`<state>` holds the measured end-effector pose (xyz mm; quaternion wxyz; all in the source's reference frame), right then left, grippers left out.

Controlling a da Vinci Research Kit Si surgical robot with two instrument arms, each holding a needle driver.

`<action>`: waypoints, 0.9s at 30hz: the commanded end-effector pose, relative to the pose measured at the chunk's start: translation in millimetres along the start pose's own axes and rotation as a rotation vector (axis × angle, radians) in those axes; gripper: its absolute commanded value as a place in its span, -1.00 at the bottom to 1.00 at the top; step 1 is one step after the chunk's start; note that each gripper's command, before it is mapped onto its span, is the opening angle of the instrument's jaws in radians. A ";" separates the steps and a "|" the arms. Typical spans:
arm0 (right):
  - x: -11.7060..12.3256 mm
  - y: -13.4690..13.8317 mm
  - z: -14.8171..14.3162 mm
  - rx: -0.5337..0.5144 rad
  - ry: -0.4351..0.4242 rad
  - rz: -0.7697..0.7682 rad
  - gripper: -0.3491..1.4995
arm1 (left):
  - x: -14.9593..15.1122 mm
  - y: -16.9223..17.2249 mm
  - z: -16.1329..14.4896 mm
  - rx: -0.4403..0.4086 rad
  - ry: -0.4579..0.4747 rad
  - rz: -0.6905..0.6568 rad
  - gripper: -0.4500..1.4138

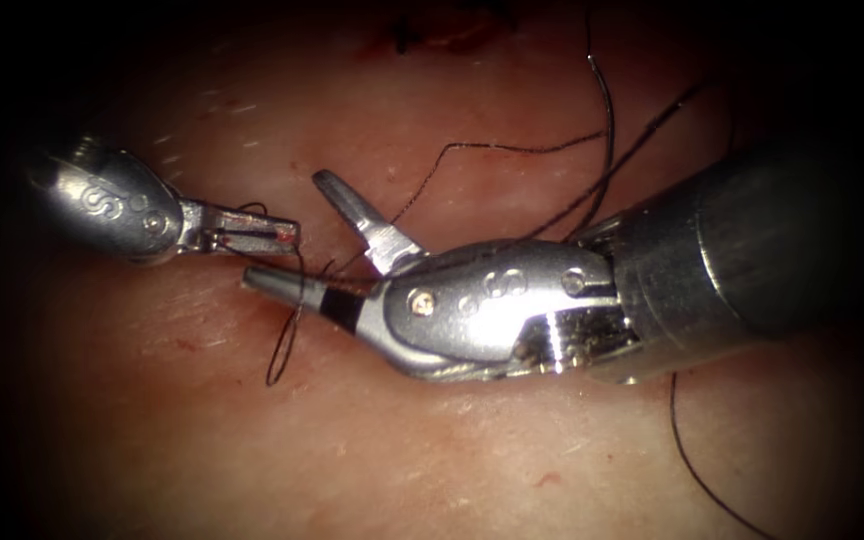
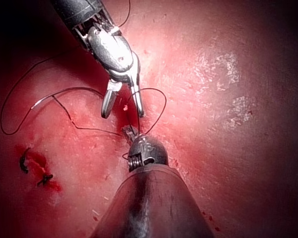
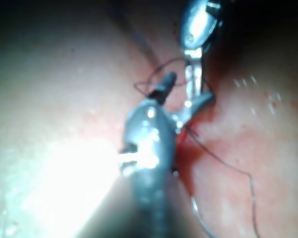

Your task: Wound Closure

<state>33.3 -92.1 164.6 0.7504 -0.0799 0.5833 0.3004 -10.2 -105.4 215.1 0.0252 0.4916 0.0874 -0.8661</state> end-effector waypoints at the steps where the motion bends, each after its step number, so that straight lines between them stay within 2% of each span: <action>1: -0.6 -1.6 0.1 0.004 -0.007 0.002 0.73 | 0.5 1.0 1.1 -0.003 0.007 -0.007 -1.00; 11: -2.8 -3.5 0.5 0.014 -0.068 0.063 0.73 | 1.3 -1.4 -1.3 0.033 0.003 -0.030 -1.00; 19: -0.8 -5.7 2.5 0.092 -0.045 0.083 0.73 | 1.4 -2.9 0.8 0.047 -0.002 -0.037 -1.00; 27: -0.5 -4.4 3.2 0.088 -0.035 0.060 0.73 | 0.8 -2.4 1.5 0.043 0.003 -0.030 -1.00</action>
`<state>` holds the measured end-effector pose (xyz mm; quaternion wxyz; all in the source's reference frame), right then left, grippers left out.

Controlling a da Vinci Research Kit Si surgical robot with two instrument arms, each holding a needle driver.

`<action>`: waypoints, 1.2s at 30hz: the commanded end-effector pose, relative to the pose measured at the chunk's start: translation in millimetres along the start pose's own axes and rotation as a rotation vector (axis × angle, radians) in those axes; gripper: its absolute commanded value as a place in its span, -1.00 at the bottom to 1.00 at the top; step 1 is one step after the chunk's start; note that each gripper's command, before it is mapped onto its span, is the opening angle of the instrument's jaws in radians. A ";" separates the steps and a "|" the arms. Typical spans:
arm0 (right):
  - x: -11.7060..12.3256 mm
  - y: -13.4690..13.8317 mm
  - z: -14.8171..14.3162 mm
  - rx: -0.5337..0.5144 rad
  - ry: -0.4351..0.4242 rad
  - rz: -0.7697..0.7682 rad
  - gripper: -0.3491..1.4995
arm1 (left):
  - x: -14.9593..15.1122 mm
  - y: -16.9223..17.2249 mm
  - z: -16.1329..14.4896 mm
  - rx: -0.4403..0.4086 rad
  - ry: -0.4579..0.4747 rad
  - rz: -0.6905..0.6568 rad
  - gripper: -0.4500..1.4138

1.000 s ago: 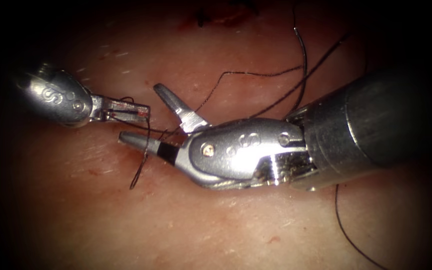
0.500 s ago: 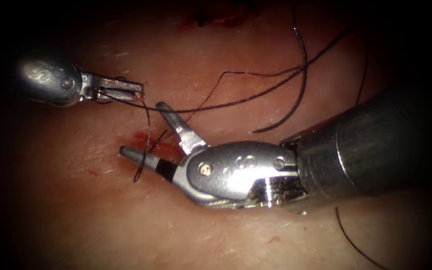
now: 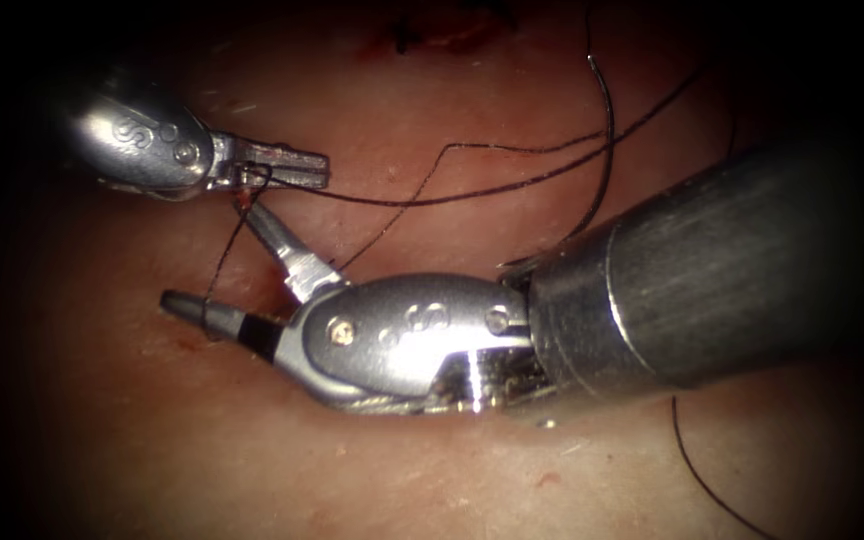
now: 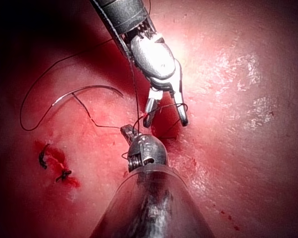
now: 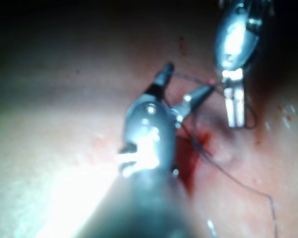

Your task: Wound Closure

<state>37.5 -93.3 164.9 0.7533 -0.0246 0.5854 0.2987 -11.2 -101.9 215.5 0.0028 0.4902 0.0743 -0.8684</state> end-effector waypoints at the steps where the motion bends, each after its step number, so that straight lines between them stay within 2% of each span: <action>1: -0.5 -1.2 0.4 0.001 -0.002 -0.001 0.73 | 0.5 1.4 1.0 -0.002 0.004 -0.003 -1.00; 5: -1.6 -1.1 0.8 0.009 -0.061 -0.016 0.71 | 0.6 1.2 0.8 -0.004 0.005 -0.005 -1.00; 9: -3.6 -1.4 1.1 0.027 -0.066 0.021 0.71 | 0.9 0.9 0.8 -0.005 0.006 -0.009 -1.00; 16: -0.6 -2.2 2.0 0.092 0.004 0.011 0.71 | 1.1 0.7 2.7 -0.008 0.013 -0.010 -1.00; 22: 1.4 -1.5 0.7 0.030 0.048 -0.023 0.71 | 0.5 1.3 2.3 -0.013 0.016 -0.002 -1.00; 36: 1.0 0.9 -2.8 -0.080 0.058 -0.021 0.71 | -0.4 3.9 0.8 -0.023 0.030 0.011 -1.00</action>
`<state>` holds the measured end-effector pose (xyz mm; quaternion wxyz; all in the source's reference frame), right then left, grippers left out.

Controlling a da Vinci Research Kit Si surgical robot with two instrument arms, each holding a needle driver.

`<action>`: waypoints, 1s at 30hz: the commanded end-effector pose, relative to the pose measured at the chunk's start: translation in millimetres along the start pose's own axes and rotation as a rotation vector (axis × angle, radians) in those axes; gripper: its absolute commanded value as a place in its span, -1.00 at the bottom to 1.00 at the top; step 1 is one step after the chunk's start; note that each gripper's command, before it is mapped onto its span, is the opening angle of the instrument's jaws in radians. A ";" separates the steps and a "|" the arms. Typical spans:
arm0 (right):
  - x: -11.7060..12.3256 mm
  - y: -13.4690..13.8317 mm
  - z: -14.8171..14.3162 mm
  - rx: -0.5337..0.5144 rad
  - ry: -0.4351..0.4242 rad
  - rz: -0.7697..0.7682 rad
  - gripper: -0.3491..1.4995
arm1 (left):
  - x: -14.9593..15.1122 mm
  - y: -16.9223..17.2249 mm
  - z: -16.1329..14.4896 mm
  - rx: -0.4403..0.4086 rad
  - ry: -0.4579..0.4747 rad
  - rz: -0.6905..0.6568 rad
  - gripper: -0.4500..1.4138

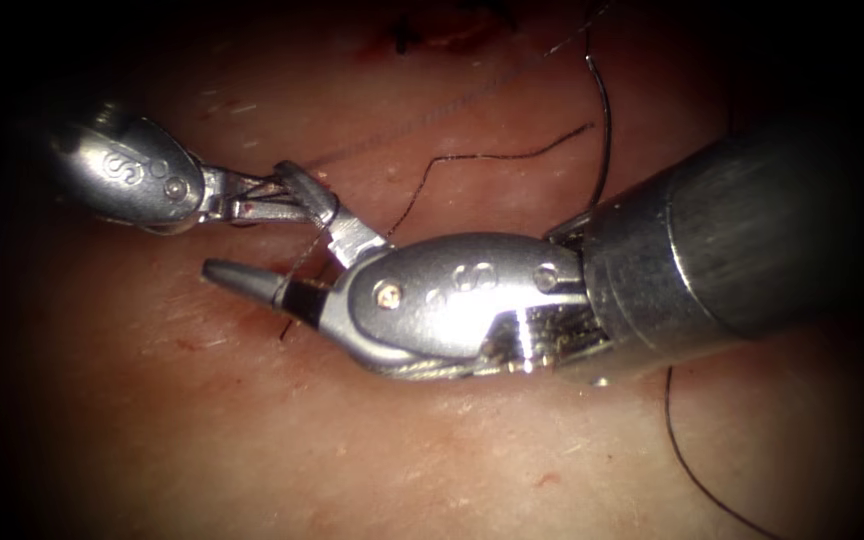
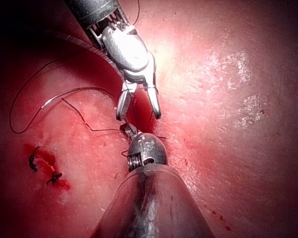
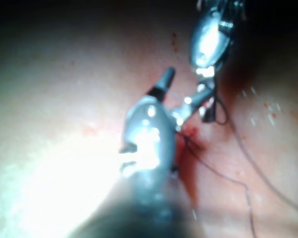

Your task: Wound Closure

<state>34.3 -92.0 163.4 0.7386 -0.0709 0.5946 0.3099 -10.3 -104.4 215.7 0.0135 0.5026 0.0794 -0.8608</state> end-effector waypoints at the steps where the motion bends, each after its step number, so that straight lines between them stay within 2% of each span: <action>1: -0.4 -1.1 -0.2 -0.010 0.000 0.008 0.71 | 0.4 1.5 1.2 -0.002 0.003 -0.003 -1.00; 7: -0.4 -0.5 -0.7 -0.023 0.000 0.003 0.71 | 0.2 3.1 1.2 0.001 0.007 -0.011 -1.00; 11: -0.5 0.4 -1.6 -0.078 0.002 0.005 0.71 | -0.5 4.9 0.4 -0.004 0.012 -0.016 -1.00; 15: -0.4 0.5 -1.3 -0.148 -0.007 0.005 0.73 | -0.6 5.1 0.4 -0.001 0.014 -0.014 -1.00; 19: -0.4 0.0 -1.1 -0.095 0.005 0.003 0.73 | -0.3 5.0 0.4 0.000 0.017 -0.017 -1.00; 23: -0.7 1.0 -1.9 -0.105 0.006 0.003 0.73 | -0.3 5.2 -0.5 0.008 0.016 -0.017 -1.00; 28: -2.0 1.6 -1.3 -0.096 -0.082 -0.007 0.74 | -0.2 4.7 -2.1 0.024 0.008 -0.022 -1.00; 29: -2.5 1.7 -1.1 -0.094 -0.099 -0.017 0.74 | -0.1 4.6 -2.4 0.026 0.006 -0.024 -1.00; 30: -3.9 2.0 -0.6 -0.091 -0.153 -0.009 0.71 | 0.1 4.5 -3.2 0.030 0.001 -0.028 -1.00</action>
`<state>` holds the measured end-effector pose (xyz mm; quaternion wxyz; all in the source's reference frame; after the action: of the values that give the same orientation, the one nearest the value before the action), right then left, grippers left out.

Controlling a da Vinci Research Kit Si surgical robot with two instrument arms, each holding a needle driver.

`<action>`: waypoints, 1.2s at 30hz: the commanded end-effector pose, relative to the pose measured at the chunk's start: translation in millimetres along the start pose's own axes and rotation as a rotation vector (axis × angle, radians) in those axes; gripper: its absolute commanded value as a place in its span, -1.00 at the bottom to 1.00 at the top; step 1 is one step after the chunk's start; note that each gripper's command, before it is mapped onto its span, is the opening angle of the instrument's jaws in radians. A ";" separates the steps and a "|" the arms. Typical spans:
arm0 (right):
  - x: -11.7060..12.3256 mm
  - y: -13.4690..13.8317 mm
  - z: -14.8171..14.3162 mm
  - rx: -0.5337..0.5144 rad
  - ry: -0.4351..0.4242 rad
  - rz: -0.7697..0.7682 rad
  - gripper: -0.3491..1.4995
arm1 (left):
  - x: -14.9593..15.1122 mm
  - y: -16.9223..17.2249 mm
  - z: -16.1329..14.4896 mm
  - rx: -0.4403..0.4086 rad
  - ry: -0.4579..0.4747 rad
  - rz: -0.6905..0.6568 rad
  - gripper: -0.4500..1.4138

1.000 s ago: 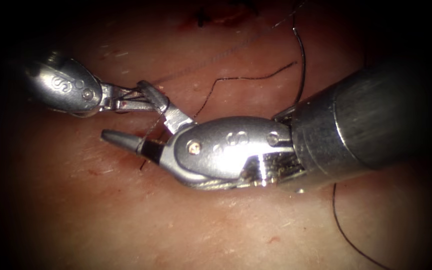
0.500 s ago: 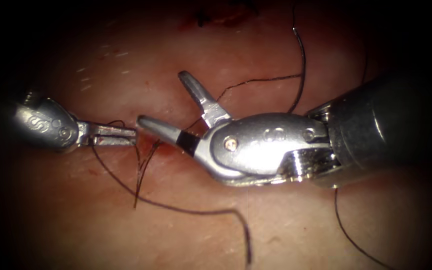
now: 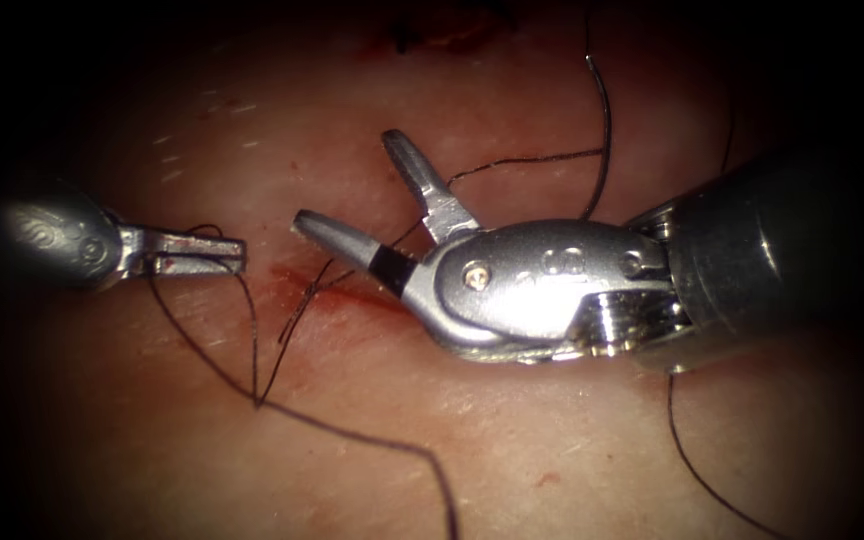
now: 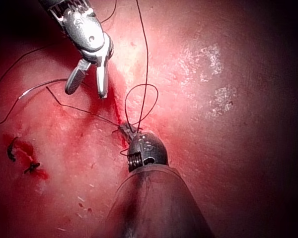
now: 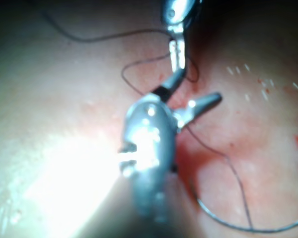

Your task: Wound Closure

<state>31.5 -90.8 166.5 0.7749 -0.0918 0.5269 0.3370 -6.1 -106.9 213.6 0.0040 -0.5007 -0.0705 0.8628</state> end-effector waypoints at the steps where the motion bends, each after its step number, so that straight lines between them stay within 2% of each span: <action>1: -1.7 -1.3 0.6 0.011 -0.040 0.012 0.69 | 0.7 1.3 0.7 0.002 0.002 -0.010 -1.00; 2: -3.0 -0.9 1.2 0.014 -0.079 0.023 0.56 | 1.1 1.2 -0.2 0.008 -0.005 -0.017 -1.00; 3: -3.8 -0.6 1.5 0.028 -0.098 0.023 0.23 | 1.5 1.1 -1.0 0.016 -0.010 -0.007 -1.00; 4: -4.2 -0.4 1.6 0.055 -0.095 0.021 -0.42 | 1.6 1.2 -1.3 0.017 -0.009 -0.010 -1.00; 5: -4.4 -0.3 1.7 0.064 -0.093 0.020 -0.93 | 1.8 1.2 -1.6 0.022 -0.010 -0.002 -1.00; 6: -4.5 -0.3 1.8 0.067 -0.095 0.019 -1.00 | 2.0 1.2 -1.9 0.026 -0.014 -0.007 -1.00; 9: -4.9 -0.8 3.0 0.104 -0.125 0.016 -1.00 | 2.6 1.2 -2.5 0.036 -0.014 -0.001 -1.00; 15: -5.4 -3.2 6.1 0.208 -0.117 0.004 -1.00 | 3.9 0.3 -2.9 0.045 -0.015 0.007 -1.00; 18: -4.3 -5.4 8.6 0.310 -0.102 -0.019 -1.00 | 4.8 -1.2 -2.5 0.049 -0.020 0.015 -1.00; 22: -4.6 -7.5 10.3 0.445 -0.111 -0.056 -1.00 | 5.5 -2.5 -1.6 0.054 -0.023 0.020 -1.00; 25: -5.4 -8.4 10.7 0.572 -0.090 -0.094 -1.00 | 5.4 -3.9 -0.5 0.048 -0.009 0.028 -1.00; 28: -5.7 -8.4 10.2 0.652 -0.081 -0.116 -1.00 | 4.5 -5.0 0.1 0.029 -0.001 0.034 -1.00; 30: -5.8 -8.2 9.8 0.704 -0.022 -0.128 -1.00 | 3.6 -5.8 0.6 0.019 0.010 0.041 -1.00; 36: -5.3 -7.7 9.4 0.866 0.121 0.009 -1.00 | 1.1 -5.8 2.6 -0.035 0.019 0.073 -1.00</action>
<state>41.5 -92.7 173.3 0.6965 0.2256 0.6762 0.0820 -8.5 -100.5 215.5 -0.0440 -0.5138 -0.0669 0.8542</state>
